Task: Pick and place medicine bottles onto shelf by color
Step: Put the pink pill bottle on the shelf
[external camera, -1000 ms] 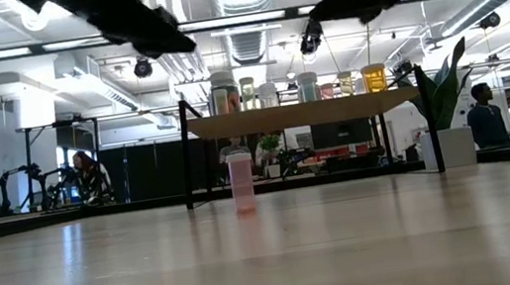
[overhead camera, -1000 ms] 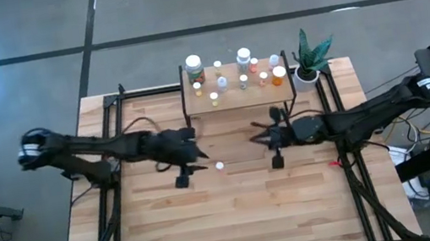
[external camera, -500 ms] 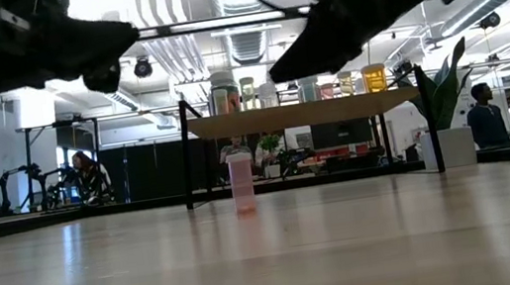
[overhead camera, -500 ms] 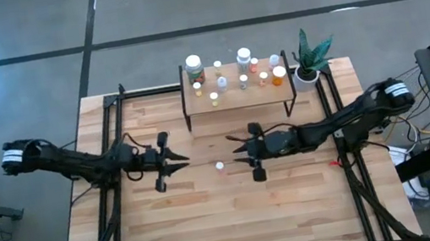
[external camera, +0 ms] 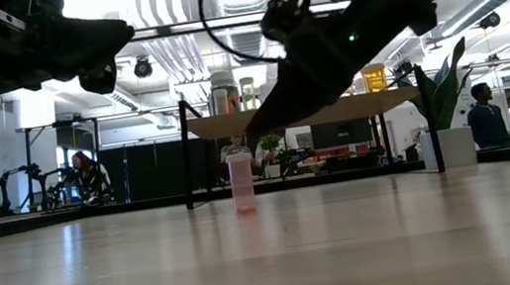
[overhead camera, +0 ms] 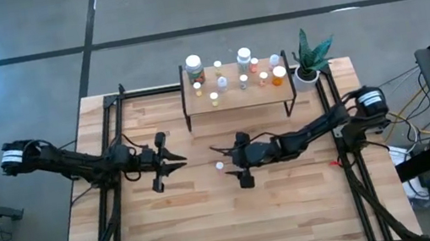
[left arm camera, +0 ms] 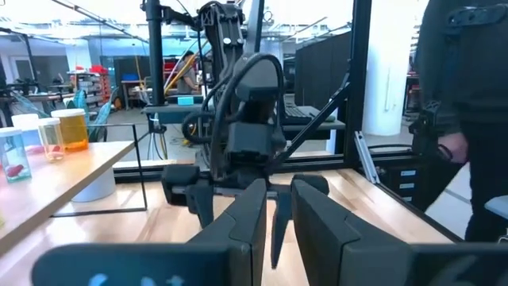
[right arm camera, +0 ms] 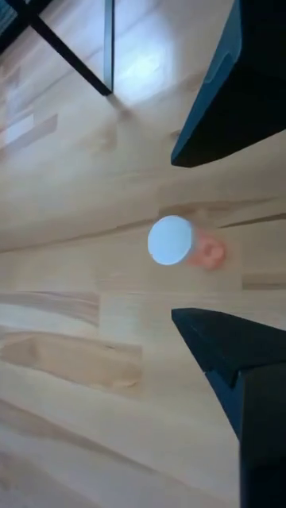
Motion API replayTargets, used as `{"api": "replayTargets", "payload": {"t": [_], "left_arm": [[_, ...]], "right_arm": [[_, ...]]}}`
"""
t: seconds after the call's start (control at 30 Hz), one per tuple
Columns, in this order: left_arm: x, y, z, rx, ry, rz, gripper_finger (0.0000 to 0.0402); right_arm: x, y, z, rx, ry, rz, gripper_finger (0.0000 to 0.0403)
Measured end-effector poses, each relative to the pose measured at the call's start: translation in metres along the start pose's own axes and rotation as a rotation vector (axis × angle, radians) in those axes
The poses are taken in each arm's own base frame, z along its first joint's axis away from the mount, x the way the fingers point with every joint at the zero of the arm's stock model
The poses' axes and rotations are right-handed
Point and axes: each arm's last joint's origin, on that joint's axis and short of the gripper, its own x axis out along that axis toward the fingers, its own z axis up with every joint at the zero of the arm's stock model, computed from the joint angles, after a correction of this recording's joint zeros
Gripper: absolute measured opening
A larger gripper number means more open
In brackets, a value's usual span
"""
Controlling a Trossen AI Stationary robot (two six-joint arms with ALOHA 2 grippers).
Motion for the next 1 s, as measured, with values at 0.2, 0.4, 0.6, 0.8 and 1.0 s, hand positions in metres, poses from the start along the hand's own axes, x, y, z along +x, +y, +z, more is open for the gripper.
{"api": "replayTargets", "payload": {"t": [0.2,0.4,0.6,0.8,1.0], "left_arm": [[0.0,0.0,-0.001,0.0,0.005,0.0,0.0044],[0.0,0.0,-0.001,0.0,0.005,0.001,0.0044],[0.0,0.0,-0.001,0.0,0.007,0.001,0.0044],[0.0,0.0,-0.001,0.0,0.007,0.0,0.0044],[0.0,0.0,-0.001,0.0,0.007,0.001,0.0044]], "right_arm": [[0.02,0.001,-0.002,-0.001,0.025,-0.004,0.0281],[0.036,-0.002,-0.007,0.007,0.054,-0.018,0.0243],[0.04,-0.001,-0.007,0.01,0.055,0.004,0.0194],[0.04,-0.001,-0.007,0.003,0.056,0.03,0.0137],[0.04,-0.001,-0.007,-0.006,0.055,0.03,0.0099]]}}
